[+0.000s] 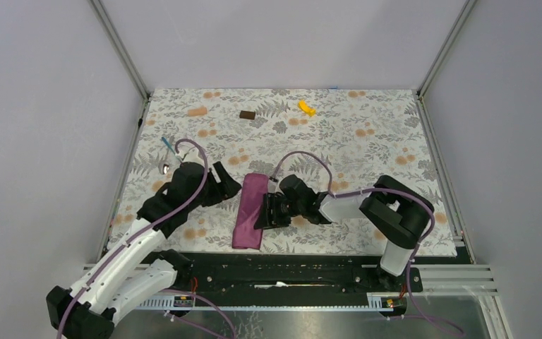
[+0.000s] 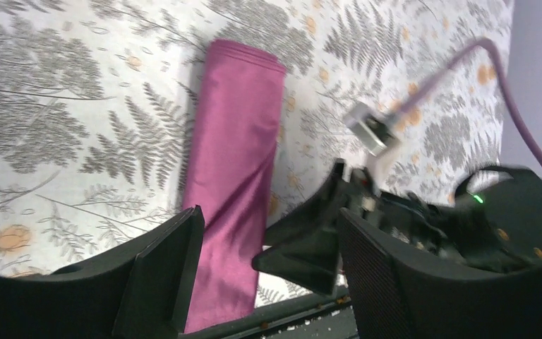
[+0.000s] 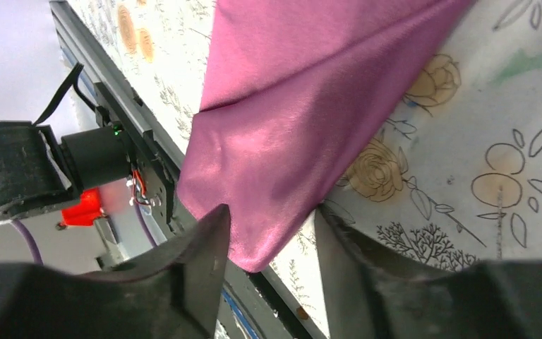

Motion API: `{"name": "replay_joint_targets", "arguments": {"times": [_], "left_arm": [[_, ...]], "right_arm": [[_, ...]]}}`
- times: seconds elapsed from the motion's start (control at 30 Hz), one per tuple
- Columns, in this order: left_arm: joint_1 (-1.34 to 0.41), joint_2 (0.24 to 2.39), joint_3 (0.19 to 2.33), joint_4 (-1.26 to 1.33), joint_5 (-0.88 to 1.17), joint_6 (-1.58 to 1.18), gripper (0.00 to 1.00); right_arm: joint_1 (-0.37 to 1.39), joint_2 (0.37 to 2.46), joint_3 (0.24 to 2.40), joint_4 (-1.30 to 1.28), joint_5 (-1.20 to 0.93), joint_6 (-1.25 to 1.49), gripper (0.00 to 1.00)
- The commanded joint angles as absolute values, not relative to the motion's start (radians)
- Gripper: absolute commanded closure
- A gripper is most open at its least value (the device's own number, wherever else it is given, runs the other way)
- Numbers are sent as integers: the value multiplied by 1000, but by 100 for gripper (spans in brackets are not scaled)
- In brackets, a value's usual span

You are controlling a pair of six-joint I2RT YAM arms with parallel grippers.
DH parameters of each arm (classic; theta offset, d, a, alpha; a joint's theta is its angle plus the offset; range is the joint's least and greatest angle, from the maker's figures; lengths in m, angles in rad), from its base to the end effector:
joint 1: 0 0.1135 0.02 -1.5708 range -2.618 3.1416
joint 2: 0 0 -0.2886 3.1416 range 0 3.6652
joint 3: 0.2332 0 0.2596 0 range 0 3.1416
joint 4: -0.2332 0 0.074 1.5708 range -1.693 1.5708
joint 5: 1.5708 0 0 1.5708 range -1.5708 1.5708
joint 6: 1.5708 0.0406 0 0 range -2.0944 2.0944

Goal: Fold the napkin into a case and place the utensils inside
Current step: Move the smaller rectangle-folded napkin to the center of the board, then pick up the fork from the corner of the board.

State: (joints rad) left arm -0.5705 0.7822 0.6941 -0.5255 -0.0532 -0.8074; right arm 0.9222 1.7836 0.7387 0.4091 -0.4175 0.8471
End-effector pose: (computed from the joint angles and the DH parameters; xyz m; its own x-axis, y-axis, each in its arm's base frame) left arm 0.1407 -0.0877 0.2885 -0.6983 -0.4092 -0.5874 -0.0026 0.8220 -0.5695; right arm 0.1977 0.2881 0.1413 -0.9311 -0.0944 -0.3523 -0.3441 0.5481 0.7624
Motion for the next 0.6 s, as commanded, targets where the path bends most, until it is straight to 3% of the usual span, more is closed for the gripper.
{"name": "replay_joint_targets", "arguments": {"times": [0.0, 0.1, 0.17, 0.33, 0.47, 0.57], "left_arm": [[-403, 847, 786, -558, -5, -721, 22], [-237, 964, 874, -603, 34, -638, 18], [-127, 1068, 935, -618, -15, -587, 14], [114, 1410, 1131, -722, -120, -670, 16], [141, 1569, 1279, -696, -280, -676, 19], [143, 1647, 1339, -573, -147, -434, 27]], "right_arm": [[925, 1664, 764, 249, -270, 752, 35], [914, 1547, 765, 100, -181, 649, 19], [899, 1486, 765, 20, -135, 592, 16], [841, 1399, 722, -43, -130, 532, 14], [833, 1371, 697, -37, -158, 523, 14], [834, 1361, 684, -16, -195, 518, 14]]}}
